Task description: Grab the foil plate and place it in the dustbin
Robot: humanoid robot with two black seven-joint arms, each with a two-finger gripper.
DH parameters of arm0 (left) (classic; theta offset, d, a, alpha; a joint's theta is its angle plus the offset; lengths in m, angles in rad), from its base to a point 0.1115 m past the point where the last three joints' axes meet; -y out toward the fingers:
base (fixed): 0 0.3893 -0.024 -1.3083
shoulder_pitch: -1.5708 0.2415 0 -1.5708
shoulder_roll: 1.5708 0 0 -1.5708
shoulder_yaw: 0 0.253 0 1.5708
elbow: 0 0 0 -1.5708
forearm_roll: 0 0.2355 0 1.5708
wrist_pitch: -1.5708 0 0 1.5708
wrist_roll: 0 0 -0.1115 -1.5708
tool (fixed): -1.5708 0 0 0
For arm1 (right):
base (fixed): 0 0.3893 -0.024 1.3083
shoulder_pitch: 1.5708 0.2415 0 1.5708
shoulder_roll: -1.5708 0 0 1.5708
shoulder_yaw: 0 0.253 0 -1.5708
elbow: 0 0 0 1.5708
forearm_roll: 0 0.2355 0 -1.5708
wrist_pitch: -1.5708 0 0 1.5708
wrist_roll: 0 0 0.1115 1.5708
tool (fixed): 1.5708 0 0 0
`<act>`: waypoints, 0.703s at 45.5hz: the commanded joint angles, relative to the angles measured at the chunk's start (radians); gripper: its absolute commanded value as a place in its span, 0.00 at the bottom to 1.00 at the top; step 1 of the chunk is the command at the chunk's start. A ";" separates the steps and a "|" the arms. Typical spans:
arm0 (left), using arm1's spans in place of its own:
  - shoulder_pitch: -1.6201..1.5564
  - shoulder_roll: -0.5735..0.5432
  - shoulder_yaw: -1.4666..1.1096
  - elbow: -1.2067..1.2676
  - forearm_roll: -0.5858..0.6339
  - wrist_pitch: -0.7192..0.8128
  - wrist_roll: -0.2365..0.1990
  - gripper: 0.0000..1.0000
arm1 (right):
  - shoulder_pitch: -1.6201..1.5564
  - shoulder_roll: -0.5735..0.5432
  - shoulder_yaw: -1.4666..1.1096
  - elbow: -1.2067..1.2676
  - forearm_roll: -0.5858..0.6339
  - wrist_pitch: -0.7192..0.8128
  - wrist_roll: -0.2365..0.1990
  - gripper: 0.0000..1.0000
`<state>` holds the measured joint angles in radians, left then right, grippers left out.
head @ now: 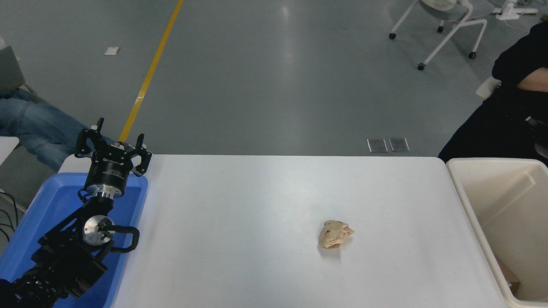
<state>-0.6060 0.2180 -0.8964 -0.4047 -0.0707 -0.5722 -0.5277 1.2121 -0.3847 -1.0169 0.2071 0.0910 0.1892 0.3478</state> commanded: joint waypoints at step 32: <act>0.000 0.000 0.001 0.000 0.000 0.000 0.000 0.99 | 0.682 0.259 -0.219 0.791 -0.045 0.444 -0.006 1.00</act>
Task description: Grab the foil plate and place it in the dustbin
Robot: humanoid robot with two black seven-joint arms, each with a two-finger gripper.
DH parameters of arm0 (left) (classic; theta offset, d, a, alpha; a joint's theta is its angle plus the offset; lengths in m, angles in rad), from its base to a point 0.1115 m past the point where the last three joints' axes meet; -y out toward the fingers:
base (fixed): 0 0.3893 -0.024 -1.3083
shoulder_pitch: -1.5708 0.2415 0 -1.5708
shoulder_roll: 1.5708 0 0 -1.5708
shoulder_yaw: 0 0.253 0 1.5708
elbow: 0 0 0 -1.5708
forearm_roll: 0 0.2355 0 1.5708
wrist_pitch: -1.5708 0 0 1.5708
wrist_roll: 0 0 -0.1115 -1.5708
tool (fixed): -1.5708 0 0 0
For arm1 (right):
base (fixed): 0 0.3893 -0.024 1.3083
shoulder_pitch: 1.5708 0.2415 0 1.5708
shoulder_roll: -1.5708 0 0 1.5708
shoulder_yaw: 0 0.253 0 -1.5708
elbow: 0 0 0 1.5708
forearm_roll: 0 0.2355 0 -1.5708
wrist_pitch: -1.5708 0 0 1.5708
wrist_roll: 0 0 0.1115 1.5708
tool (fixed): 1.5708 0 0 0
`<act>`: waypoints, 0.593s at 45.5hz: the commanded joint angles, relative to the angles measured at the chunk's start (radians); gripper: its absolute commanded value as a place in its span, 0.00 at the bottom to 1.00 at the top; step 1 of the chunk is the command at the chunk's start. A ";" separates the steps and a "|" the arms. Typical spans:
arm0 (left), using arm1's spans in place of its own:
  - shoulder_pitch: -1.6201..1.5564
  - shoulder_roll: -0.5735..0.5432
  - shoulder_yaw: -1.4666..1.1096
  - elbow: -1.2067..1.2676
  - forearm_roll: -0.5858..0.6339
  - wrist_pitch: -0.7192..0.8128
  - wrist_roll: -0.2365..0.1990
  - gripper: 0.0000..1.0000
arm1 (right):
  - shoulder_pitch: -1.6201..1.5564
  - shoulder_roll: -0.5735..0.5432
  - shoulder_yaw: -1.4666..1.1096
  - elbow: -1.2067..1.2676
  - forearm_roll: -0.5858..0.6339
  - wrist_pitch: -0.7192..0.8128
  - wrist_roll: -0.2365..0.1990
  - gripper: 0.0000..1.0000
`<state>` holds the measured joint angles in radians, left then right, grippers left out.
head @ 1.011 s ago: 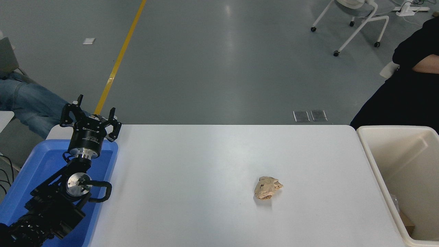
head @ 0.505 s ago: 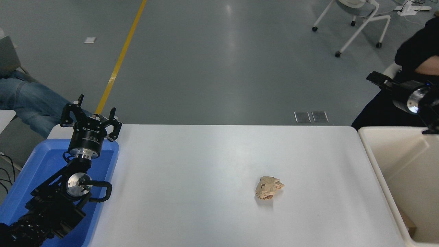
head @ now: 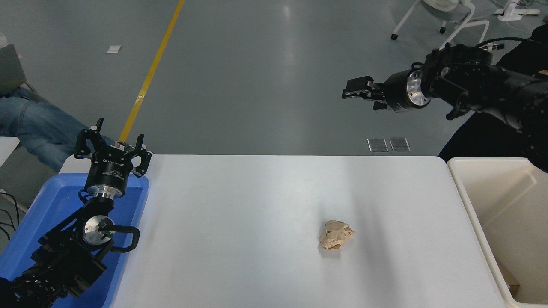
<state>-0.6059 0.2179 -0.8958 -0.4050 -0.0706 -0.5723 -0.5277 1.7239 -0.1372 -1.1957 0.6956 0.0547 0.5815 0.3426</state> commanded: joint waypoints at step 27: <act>0.000 0.000 0.000 0.000 0.000 0.000 0.000 0.99 | 0.490 0.013 -0.127 0.636 -0.021 0.052 -0.048 1.00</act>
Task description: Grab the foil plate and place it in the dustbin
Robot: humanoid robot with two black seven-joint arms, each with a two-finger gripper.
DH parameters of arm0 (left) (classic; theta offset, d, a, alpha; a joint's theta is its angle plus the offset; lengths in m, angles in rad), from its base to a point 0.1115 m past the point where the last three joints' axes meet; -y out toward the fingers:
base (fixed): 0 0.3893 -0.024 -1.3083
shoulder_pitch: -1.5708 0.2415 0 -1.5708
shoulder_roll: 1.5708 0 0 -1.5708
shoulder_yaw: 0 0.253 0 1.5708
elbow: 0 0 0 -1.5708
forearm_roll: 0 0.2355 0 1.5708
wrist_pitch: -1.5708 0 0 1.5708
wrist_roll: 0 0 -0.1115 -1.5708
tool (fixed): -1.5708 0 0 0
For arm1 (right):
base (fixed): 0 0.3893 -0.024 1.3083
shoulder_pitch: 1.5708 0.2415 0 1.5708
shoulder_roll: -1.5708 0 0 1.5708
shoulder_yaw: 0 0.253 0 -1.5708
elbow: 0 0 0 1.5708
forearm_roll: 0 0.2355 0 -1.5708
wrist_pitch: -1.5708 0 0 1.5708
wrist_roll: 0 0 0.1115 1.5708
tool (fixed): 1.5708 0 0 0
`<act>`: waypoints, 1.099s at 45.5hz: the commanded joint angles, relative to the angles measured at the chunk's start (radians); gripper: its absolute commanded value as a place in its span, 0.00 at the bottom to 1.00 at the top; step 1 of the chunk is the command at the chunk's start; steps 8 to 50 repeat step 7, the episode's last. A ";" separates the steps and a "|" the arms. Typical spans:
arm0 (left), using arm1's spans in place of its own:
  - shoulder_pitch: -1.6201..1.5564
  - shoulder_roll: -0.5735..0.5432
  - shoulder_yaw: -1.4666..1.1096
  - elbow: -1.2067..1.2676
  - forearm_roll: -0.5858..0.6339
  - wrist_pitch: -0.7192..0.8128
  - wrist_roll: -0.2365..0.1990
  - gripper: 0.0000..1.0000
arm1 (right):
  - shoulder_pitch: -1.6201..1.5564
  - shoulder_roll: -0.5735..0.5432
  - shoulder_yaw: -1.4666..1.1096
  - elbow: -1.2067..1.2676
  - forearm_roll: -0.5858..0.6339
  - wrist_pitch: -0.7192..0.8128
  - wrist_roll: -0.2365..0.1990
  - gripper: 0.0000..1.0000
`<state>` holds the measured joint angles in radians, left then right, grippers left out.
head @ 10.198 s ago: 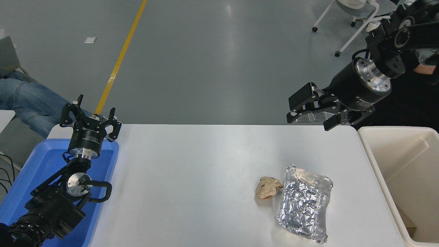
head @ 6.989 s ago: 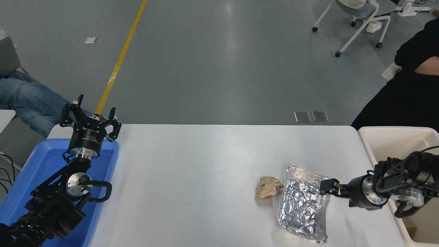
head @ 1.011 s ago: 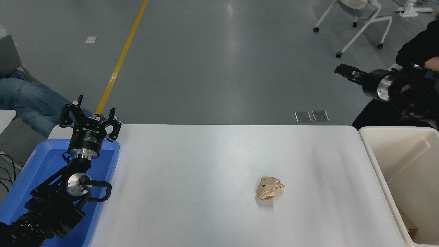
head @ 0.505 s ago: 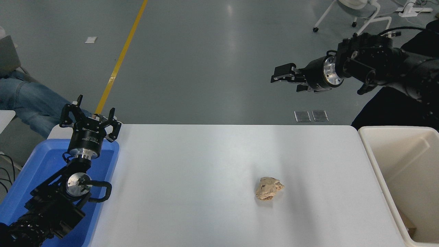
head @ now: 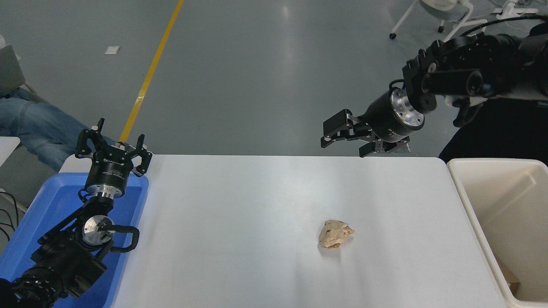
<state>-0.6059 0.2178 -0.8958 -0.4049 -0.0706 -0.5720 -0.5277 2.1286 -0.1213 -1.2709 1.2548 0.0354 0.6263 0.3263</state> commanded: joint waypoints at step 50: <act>0.000 0.000 0.000 0.000 0.000 0.001 0.000 0.99 | 0.083 -0.012 -0.054 0.078 0.000 0.007 -0.041 1.00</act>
